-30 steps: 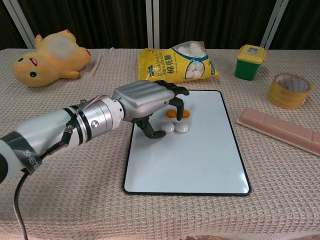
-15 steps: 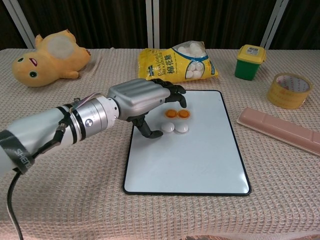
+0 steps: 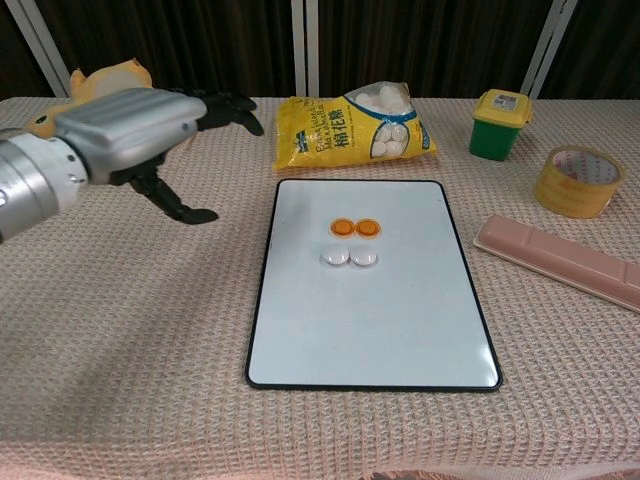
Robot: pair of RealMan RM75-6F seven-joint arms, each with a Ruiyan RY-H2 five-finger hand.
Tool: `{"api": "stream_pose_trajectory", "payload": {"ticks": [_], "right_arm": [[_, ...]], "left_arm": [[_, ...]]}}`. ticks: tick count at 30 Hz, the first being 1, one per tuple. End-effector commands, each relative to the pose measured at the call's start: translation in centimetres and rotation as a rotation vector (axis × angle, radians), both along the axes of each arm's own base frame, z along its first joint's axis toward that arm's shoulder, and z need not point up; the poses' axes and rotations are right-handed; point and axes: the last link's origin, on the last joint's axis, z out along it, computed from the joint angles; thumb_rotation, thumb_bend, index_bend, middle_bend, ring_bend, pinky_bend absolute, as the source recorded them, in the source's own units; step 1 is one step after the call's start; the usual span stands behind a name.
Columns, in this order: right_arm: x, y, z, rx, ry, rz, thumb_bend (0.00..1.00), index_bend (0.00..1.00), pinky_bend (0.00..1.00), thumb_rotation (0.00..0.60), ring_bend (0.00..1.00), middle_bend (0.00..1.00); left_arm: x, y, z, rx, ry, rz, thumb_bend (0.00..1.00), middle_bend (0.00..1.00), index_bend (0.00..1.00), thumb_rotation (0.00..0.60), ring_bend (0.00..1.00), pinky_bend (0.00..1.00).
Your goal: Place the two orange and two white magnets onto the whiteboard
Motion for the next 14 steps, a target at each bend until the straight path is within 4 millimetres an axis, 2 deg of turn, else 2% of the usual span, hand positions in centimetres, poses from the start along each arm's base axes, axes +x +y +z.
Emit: {"api": "stream_pose_trajectory", "payload": {"ticks": [1, 3, 6, 7, 11, 14], "right_arm": [[-0.1, 0.2, 0.0, -0.026, -0.013, 0.02, 0.31, 0.0, 0.0, 0.6, 0.0, 0.0], [-0.5, 0.4, 0.0, -0.04, -0.007, 0.023, 0.3, 0.0, 0.0, 0.6, 0.0, 0.0], [-1.4, 0.6, -0.3, -0.039, 0.034, 0.007, 0.29, 0.0, 0.0, 0.6, 0.0, 0.0], [-1.5, 0.7, -0.5, -0.035, 0.031, 0.002, 0.29, 0.0, 0.0, 0.6, 0.0, 0.0], [-1.8, 0.9, -0.7, -0.031, 0.024, -0.004, 0.29, 0.0, 0.0, 0.6, 0.0, 0.0], [-1.7, 0.9, -0.8, -0.025, 0.017, 0.0, 0.29, 0.0, 0.0, 0.6, 0.0, 0.0]], "left_arm": [[-6.1, -4.4, 5.5, 0.116, -0.003, 0.157, 0.16, 0.05, 0.13, 0.6, 0.0, 0.06], [-8.8, -6.5, 7.7, 0.197, -0.061, 0.212, 0.14, 0.05, 0.11, 0.573, 0.0, 0.06], [-12.4, -9.1, 9.9, 0.303, -0.081, 0.26, 0.12, 0.05, 0.11, 0.454, 0.0, 0.06], [-13.3, -9.9, 10.4, 0.32, -0.079, 0.276, 0.11, 0.05, 0.11, 0.44, 0.0, 0.06], [-15.6, -12.7, 11.4, 0.343, -0.061, 0.331, 0.11, 0.05, 0.11, 0.437, 0.0, 0.06], [-16.1, -13.7, 11.5, 0.343, -0.053, 0.335, 0.11, 0.05, 0.11, 0.437, 0.0, 0.06]]}}
